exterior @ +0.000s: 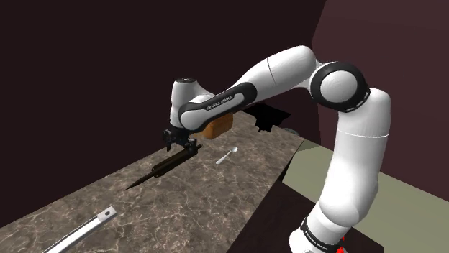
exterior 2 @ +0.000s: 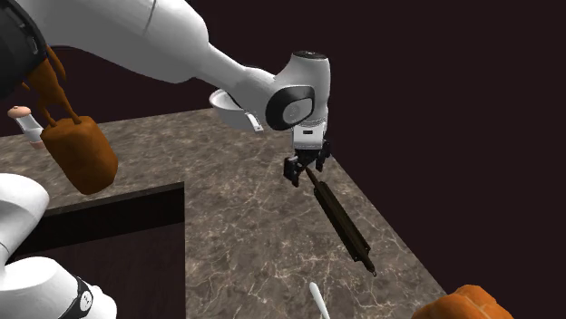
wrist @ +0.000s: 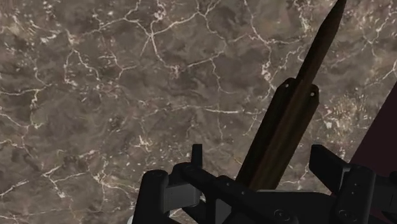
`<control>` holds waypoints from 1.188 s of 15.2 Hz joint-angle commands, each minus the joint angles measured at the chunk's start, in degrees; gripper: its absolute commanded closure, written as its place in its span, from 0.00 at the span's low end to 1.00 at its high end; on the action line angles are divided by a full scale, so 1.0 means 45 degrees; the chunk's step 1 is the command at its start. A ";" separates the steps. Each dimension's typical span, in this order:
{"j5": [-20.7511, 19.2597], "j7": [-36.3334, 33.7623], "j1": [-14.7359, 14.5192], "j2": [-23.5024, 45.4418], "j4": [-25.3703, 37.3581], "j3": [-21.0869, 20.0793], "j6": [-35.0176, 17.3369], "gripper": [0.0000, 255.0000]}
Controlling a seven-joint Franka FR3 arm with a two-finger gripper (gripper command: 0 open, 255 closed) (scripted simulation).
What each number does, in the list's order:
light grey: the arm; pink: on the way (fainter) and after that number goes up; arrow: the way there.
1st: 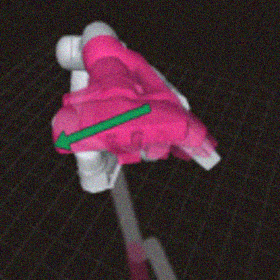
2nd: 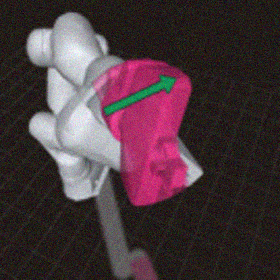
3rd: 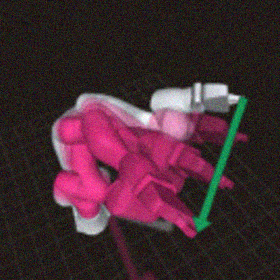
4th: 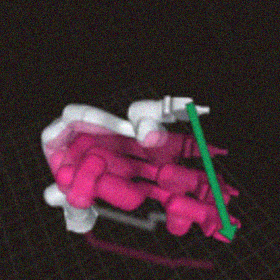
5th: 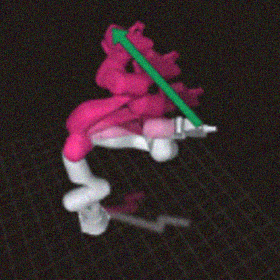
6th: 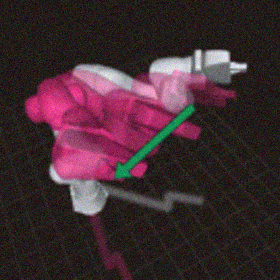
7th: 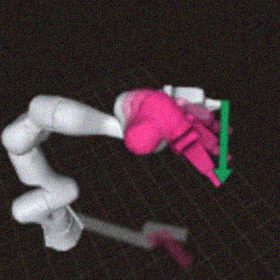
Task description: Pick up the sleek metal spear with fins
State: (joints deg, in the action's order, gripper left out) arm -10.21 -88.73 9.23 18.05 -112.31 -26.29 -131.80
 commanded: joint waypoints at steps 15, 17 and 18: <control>-0.1060 -0.4044 -0.1407 0.5321 0.4313 0.1996 -0.0521 0.00; -0.1113 -0.4072 -0.1442 0.5504 0.4332 0.2045 -0.0684 0.00; -0.1113 -0.4072 -0.1442 0.5505 0.4335 0.2045 -0.0683 0.00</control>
State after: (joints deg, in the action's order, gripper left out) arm -15.15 -107.01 2.78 42.65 -92.74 -17.14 -134.61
